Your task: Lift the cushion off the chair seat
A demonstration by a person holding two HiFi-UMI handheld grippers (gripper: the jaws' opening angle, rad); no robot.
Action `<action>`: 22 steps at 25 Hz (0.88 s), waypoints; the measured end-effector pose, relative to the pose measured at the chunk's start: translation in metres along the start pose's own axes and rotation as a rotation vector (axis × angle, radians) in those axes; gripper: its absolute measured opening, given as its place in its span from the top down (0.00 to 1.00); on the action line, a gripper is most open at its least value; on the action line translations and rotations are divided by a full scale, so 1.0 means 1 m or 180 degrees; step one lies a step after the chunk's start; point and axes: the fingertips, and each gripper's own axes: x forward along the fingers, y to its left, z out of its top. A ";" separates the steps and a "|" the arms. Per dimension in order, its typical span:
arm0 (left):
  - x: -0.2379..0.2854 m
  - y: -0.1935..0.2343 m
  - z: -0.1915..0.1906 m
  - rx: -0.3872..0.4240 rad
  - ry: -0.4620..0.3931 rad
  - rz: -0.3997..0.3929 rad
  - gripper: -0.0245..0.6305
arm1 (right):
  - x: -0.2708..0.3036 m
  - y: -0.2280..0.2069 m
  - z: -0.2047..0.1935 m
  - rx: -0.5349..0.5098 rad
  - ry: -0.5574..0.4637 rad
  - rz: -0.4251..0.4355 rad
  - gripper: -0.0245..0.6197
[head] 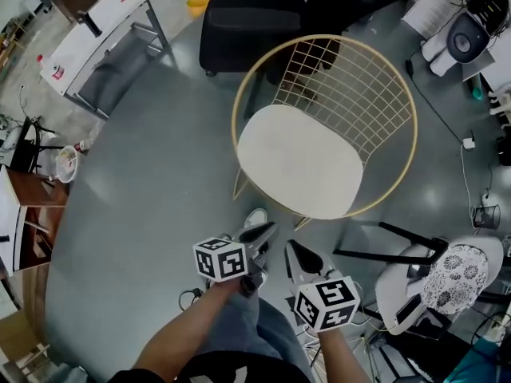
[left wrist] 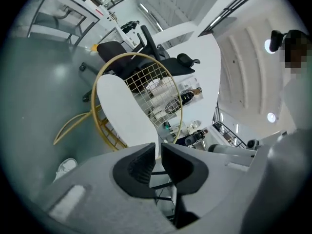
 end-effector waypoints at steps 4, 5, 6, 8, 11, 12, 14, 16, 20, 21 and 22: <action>0.016 0.031 0.003 -0.0100 0.0022 0.0002 0.87 | 0.016 -0.011 -0.001 -0.0007 0.0092 -0.0014 0.97; 0.021 0.038 0.004 -0.0124 0.0021 0.0023 0.86 | 0.020 -0.014 0.000 0.0007 0.0112 -0.0020 0.97; 0.025 0.045 0.004 -0.0154 0.0009 0.0045 0.83 | 0.022 -0.017 0.001 0.0020 0.0134 -0.0021 0.97; 0.032 0.057 0.003 -0.0225 -0.0036 0.0084 0.78 | 0.027 -0.021 0.001 0.0028 0.0186 -0.0008 0.97; 0.045 0.072 0.003 -0.0367 -0.0107 0.0096 0.74 | 0.033 -0.028 -0.001 0.0013 0.0294 0.0027 0.97; 0.049 0.076 0.001 -0.0418 -0.0116 0.0082 0.72 | 0.035 -0.031 -0.004 0.0016 0.0334 0.0033 0.97; 0.057 0.083 -0.004 -0.0520 -0.0108 0.0030 0.67 | 0.036 -0.039 -0.009 0.0043 0.0404 0.0032 0.97; 0.065 0.089 -0.008 -0.0630 -0.0098 -0.0018 0.62 | 0.038 -0.046 -0.012 0.0078 0.0462 0.0032 0.97; 0.079 0.097 -0.003 -0.0738 -0.0200 -0.0051 0.61 | 0.044 -0.060 -0.012 0.0073 0.0525 0.0037 0.97; 0.081 0.098 -0.001 -0.0755 -0.0231 -0.0057 0.61 | 0.045 -0.063 -0.011 0.0076 0.0538 0.0029 0.97; 0.083 0.098 0.001 -0.0782 -0.0260 -0.0060 0.61 | 0.046 -0.065 -0.011 0.0088 0.0550 0.0025 0.97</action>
